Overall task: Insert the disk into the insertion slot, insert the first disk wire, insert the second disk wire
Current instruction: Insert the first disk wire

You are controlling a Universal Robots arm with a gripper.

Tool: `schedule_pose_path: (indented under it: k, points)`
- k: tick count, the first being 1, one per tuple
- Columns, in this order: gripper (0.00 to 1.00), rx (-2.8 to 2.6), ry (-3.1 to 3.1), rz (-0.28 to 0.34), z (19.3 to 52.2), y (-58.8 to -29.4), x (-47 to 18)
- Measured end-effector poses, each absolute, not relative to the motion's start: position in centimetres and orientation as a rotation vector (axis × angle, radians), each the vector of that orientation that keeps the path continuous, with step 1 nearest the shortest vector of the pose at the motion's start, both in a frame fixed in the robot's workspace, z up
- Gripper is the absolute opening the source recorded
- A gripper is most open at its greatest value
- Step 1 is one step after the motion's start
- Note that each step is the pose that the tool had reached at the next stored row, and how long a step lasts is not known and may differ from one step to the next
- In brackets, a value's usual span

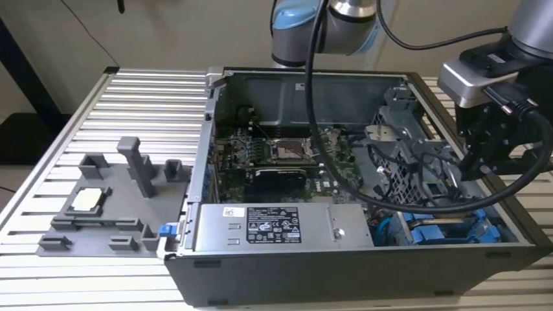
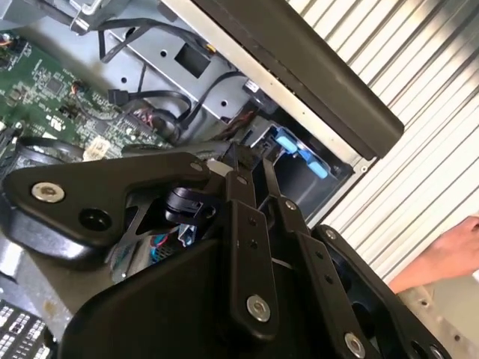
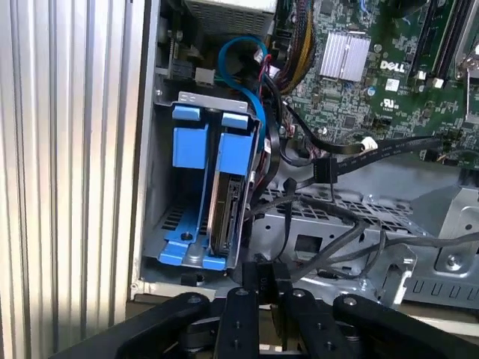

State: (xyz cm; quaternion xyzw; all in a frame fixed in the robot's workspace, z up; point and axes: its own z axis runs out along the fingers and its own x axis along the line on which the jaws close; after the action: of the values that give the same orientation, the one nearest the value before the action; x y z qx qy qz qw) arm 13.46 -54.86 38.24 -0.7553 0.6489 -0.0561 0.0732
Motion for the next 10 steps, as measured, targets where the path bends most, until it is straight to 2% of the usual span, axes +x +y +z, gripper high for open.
schedule_pose_path:
  k: [10]
  points:
    - [0.19,-2.217,2.047,-0.141,38.09,-54.86,13.58]
